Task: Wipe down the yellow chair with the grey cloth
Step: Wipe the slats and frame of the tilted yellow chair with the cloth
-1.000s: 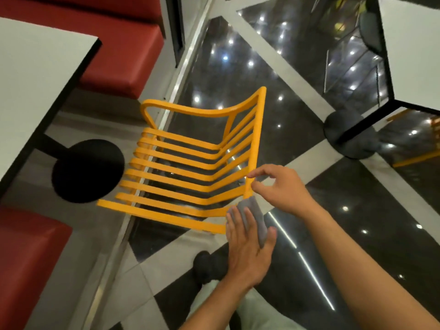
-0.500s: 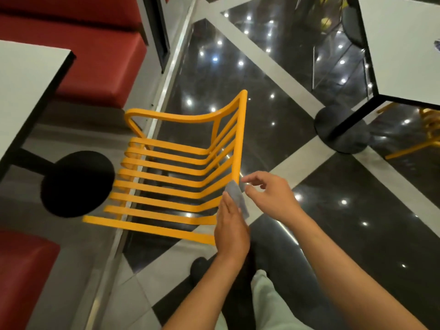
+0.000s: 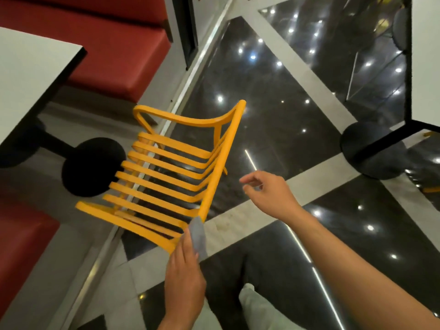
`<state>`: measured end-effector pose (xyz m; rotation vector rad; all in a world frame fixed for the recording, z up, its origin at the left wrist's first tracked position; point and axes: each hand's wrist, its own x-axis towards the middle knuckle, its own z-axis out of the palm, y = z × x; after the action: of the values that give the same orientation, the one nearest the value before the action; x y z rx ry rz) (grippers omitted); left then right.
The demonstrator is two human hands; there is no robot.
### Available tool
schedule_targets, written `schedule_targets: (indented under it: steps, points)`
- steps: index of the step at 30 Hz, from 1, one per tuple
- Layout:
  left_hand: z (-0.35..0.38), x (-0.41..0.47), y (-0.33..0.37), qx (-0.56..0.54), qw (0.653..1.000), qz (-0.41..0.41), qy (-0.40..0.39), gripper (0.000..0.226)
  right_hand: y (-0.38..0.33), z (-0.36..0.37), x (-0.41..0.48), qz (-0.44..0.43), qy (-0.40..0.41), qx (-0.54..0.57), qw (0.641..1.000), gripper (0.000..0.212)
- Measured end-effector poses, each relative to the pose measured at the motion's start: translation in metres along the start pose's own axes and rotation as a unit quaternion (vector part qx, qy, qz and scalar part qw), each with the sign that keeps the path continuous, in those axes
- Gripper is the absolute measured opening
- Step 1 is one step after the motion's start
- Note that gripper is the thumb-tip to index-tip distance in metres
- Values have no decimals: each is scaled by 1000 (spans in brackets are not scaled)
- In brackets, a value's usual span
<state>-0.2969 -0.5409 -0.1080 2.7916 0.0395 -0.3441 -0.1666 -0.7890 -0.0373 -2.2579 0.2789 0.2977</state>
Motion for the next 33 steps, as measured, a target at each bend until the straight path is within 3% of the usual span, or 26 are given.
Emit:
schedule_targets:
  steps: [5, 15, 26, 33]
  points:
    - [-6, 30, 41, 38, 996, -75, 26, 53, 12, -11, 10, -25, -51, -4, 998, 17]
    - [-14, 144, 124, 50, 996, -63, 45, 46, 26, -36, 38, -44, -58, -23, 997, 20]
    - [-2, 251, 184, 80, 995, -42, 51, 53, 23, -61, 127, -68, -22, -61, 996, 28]
    - [-3, 328, 230, 69, 996, -42, 39, 72, 8, -98, 205, -69, 13, -80, 994, 31]
